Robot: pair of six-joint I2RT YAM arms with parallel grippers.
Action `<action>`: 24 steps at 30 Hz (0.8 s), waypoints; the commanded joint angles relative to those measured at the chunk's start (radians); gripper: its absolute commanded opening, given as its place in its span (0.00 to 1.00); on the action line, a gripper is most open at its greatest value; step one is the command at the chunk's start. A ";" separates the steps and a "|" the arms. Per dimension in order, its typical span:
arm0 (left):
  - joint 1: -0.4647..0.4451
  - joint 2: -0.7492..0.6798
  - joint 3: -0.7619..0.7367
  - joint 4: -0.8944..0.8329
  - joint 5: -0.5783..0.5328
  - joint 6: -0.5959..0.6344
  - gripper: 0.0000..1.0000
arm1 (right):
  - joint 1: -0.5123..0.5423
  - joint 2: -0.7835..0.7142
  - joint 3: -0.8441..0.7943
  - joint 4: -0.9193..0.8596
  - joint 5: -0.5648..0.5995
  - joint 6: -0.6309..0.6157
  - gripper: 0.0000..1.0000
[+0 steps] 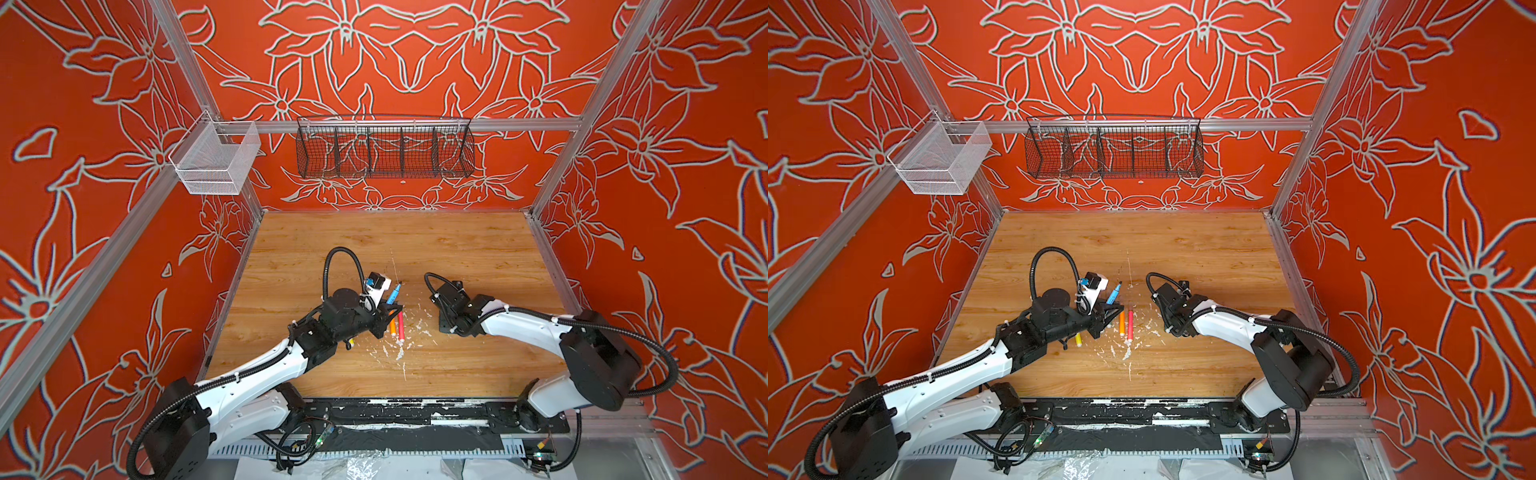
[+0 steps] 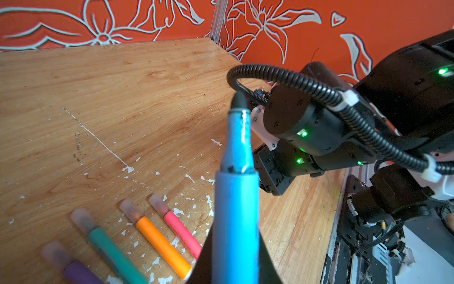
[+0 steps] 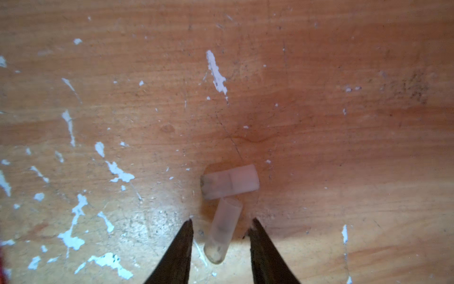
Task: Insert the pens into the pen caps
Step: 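Lower the right gripper and close it on one translucent cap, then lift the translucent cap off the table with the right gripper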
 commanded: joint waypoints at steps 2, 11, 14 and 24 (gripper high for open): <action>0.004 -0.004 0.023 0.016 0.010 0.014 0.00 | -0.015 0.021 0.001 -0.011 0.019 0.007 0.40; 0.004 -0.009 0.019 0.018 0.013 0.015 0.00 | -0.037 0.075 0.003 0.015 -0.004 -0.009 0.31; 0.004 -0.009 0.023 0.012 0.017 0.014 0.00 | -0.046 0.090 0.005 0.016 -0.009 -0.011 0.30; 0.004 -0.016 0.020 0.015 0.013 0.015 0.00 | -0.050 0.070 -0.026 0.024 -0.038 0.004 0.18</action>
